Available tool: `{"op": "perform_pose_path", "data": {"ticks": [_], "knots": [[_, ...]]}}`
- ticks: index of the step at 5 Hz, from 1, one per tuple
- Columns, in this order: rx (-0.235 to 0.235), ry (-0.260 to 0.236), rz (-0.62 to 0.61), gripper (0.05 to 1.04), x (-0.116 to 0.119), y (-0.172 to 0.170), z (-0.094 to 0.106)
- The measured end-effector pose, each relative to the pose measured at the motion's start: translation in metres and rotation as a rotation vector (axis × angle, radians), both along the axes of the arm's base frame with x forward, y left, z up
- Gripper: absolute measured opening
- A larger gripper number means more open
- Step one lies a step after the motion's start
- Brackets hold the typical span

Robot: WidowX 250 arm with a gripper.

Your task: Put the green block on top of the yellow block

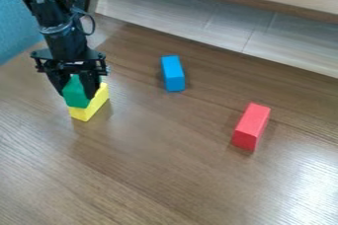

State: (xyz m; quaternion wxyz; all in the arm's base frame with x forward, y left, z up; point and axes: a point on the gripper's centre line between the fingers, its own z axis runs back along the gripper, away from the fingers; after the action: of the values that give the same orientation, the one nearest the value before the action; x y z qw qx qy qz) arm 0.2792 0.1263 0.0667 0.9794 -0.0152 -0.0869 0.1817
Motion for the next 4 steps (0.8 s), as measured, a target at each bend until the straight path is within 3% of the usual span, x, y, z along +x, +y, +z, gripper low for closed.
{"op": "perform_pose_path", "data": {"ticks": [1, 2, 3, 4], "knots": [[-0.012, 0.021, -0.005, 0.951, 0.000, 0.000, -0.003], [-0.023, 0.020, -0.006, 1.007, 0.000, -0.001, -0.002], [-0.039, -0.004, -0.007, 1.001, 0.004, -0.004, 0.010], [-0.040, -0.059, 0.002, 1.000, 0.005, -0.008, 0.036]]}}
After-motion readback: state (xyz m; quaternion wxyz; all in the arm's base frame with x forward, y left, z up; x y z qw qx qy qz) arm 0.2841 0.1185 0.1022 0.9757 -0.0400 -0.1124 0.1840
